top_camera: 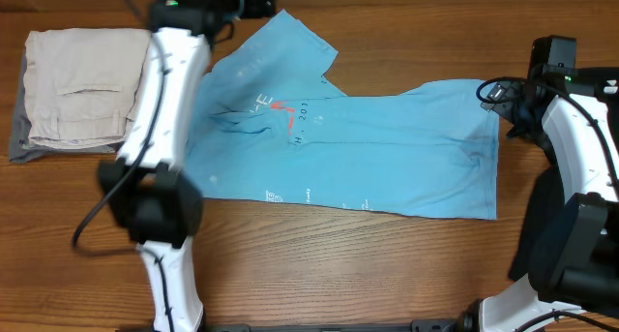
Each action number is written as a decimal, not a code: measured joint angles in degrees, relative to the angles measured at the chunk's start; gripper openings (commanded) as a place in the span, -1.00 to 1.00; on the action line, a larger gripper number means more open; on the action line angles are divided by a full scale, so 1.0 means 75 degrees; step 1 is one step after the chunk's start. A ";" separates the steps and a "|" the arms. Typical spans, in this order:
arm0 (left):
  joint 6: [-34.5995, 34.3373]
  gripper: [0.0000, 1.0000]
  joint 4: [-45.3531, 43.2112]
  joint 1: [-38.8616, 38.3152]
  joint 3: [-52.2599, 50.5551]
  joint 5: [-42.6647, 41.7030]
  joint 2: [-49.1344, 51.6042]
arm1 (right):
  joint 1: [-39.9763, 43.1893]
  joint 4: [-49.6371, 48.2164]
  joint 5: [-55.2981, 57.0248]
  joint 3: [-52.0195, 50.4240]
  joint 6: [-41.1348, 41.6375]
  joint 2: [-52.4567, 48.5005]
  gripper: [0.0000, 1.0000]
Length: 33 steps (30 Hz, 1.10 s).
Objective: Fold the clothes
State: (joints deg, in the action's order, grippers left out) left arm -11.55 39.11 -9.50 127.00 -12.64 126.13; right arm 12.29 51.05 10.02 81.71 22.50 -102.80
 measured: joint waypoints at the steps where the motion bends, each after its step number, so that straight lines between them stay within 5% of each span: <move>1: 0.0041 0.53 -0.0119 -0.0035 0.0017 0.0055 0.0239 | 0.0000 0.0000 0.0000 0.0000 0.0000 0.0000 1.00; 16: 0.1547 0.51 -0.3101 -0.0268 0.0035 0.1358 0.2847 | 0.0000 0.0003 0.0000 0.0000 -0.0003 0.0000 1.00; 24: 0.1769 0.36 -0.3736 -0.0268 0.0090 0.1722 0.3363 | 0.0000 0.0000 0.0000 0.0000 -0.0003 0.0000 1.00; 27: 0.1810 0.15 -0.3786 -0.0265 0.0117 0.1888 0.3605 | 0.0000 0.0000 0.0003 0.0000 -0.0003 0.0000 1.00; 33: 0.1824 0.26 -0.3704 -0.0216 0.0184 0.1982 0.3888 | 0.0000 -0.0003 0.0000 0.0000 -0.0006 0.0000 1.00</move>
State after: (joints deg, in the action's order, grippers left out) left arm 2.13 11.33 -11.11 128.38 2.22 155.28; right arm 12.29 51.03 10.02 81.71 22.46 -102.80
